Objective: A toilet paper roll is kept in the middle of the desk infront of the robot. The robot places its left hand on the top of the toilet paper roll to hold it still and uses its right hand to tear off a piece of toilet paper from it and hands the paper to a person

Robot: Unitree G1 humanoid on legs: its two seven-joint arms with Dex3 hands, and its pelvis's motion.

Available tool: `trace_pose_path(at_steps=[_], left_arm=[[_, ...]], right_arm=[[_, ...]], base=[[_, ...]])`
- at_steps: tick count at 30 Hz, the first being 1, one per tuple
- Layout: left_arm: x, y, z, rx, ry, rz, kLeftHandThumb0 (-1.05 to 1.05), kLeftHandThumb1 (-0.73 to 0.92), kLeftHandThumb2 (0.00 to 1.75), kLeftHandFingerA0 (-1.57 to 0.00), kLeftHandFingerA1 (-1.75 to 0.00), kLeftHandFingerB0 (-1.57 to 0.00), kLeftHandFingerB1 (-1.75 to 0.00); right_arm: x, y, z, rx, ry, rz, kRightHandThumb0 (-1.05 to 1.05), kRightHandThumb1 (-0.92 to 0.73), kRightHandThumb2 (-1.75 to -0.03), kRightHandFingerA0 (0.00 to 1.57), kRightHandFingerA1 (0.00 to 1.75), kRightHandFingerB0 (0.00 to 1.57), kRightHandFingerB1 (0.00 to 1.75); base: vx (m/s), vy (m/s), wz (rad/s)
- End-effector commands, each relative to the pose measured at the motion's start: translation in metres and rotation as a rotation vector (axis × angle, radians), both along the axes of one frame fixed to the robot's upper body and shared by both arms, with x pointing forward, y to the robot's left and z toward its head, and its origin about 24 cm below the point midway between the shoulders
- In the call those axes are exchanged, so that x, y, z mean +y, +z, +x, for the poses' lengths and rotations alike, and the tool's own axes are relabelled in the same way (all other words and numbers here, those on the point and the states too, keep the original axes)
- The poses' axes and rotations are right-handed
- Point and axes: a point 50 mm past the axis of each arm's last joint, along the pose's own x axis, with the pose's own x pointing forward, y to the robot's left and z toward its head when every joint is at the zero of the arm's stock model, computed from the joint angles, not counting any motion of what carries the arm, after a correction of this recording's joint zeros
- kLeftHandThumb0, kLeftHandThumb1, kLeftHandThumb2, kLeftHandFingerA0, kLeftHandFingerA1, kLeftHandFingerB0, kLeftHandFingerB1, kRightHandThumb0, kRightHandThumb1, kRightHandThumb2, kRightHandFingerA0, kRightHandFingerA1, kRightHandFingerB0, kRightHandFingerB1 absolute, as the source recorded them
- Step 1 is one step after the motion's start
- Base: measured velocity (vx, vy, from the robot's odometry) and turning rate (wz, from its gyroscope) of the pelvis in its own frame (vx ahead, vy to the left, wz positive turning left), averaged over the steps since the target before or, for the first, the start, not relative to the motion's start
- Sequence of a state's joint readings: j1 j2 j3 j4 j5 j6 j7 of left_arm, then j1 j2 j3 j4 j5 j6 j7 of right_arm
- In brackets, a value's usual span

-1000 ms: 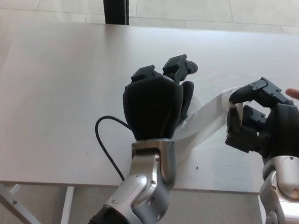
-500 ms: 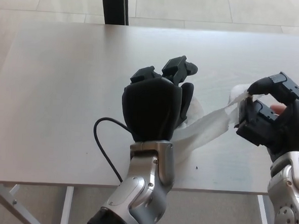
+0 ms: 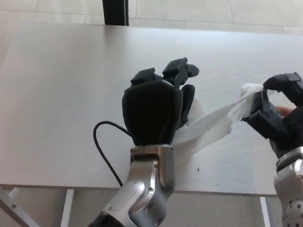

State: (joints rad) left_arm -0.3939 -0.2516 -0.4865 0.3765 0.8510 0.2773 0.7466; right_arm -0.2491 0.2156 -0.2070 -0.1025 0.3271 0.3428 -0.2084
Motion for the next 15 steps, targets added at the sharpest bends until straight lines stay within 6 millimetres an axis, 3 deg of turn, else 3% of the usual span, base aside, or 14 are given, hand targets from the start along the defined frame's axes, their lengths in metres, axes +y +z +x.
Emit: trace_pose_path(at_steps=[1,6,9,15], left_arm=[[0.021,-0.049,-0.015,0.183,0.047,0.066,-0.30,0.50,0.79,-0.79,-0.96,-0.68,-0.79],[0.021,-0.052,-0.017,0.196,0.048,0.063,-0.30,0.51,0.80,-0.78,-0.97,-0.69,-0.78],[0.021,-0.054,-0.019,0.194,0.042,0.071,-0.28,0.49,0.81,-0.78,-0.95,-0.68,-0.80],[0.024,-0.054,-0.020,0.199,0.041,0.068,-0.28,0.50,0.75,-0.79,-0.93,-0.68,-0.78]], right_arm=[[0.030,0.041,0.020,-0.040,-0.073,0.441,-0.18,-0.56,-1.36,1.00,1.75,0.61,1.75],[0.027,0.061,0.035,-0.075,-0.078,0.527,-0.18,-0.45,-1.42,1.05,1.75,0.72,1.74],[0.026,0.075,0.043,-0.089,-0.086,0.532,-0.17,-0.39,-1.50,1.03,1.75,0.70,1.74],[0.024,0.094,0.050,-0.164,-0.049,0.518,-0.17,-0.45,-1.44,1.02,1.75,0.74,1.75]], base=[[0.00,0.000,0.00],[0.00,0.000,0.00],[0.00,0.000,0.00],[0.00,0.000,0.00]])
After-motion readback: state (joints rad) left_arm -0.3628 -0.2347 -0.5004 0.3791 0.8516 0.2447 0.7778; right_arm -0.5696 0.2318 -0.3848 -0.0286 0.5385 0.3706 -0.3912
